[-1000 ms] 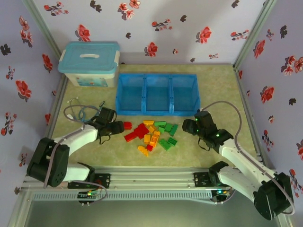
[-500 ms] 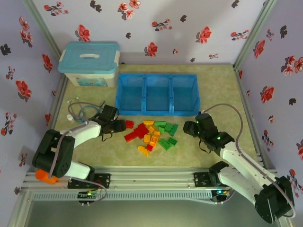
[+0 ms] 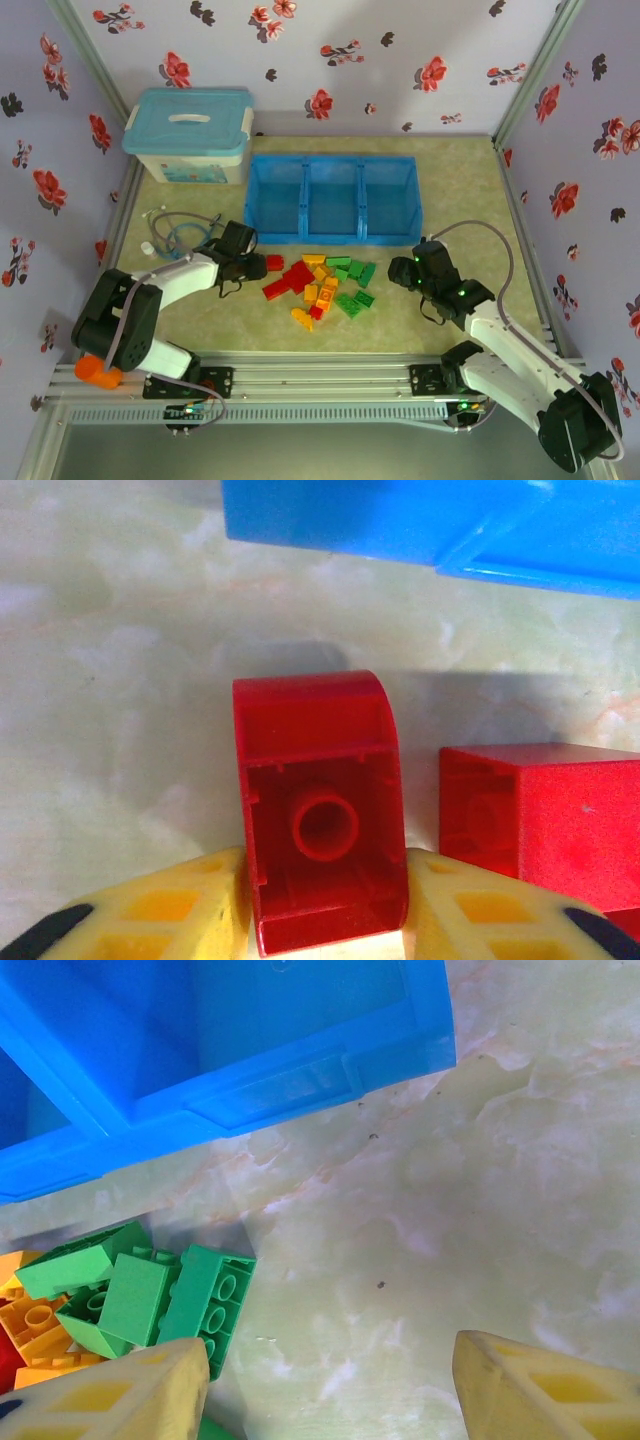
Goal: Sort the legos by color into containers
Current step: Pick up the lego from the middle-left of the table, then place the lego in the container.
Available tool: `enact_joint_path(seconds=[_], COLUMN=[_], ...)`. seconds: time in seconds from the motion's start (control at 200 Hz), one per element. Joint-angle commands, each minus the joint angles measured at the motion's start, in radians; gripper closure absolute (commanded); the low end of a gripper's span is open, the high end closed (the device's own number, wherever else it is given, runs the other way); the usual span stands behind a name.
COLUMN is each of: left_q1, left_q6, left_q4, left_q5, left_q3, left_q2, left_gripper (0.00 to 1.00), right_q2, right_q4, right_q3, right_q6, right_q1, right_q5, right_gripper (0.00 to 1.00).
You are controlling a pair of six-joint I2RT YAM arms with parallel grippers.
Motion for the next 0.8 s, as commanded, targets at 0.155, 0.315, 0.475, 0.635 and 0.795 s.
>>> enact_joint_path(seconds=[0.155, 0.315, 0.475, 0.635, 0.795], left_q1=[-0.032, -0.041, -0.045, -0.043, -0.030], left_q6=[0.011, -0.013, 0.002, 0.057, 0.080], left_q4=[-0.081, -0.137, -0.177, -0.198, -0.179], left_q5=[-0.054, -0.056, -0.051, -0.044, -0.011], left_q3=[-0.004, -0.008, 0.049, 0.183, 0.325], left_q2=[-0.064, -0.199, -0.318, -0.277, -0.133], left_gripper=[0.72, 0.74, 0.74, 0.74, 0.74], right_q2=[-0.027, -0.044, -0.046, -0.041, -0.030], right_q4=[0.014, 0.014, 0.026, 0.033, 0.010], right_q3=[-0.027, -0.042, -0.055, -0.055, -0.039], right_q6=[0.036, 0.044, 0.055, 0.063, 0.062], right_q1=[0.007, 0.007, 0.009, 0.018, 0.039], right_q5=[0.026, 0.021, 0.010, -0.008, -0.019], right_gripper=[0.36, 0.37, 0.37, 0.37, 0.37])
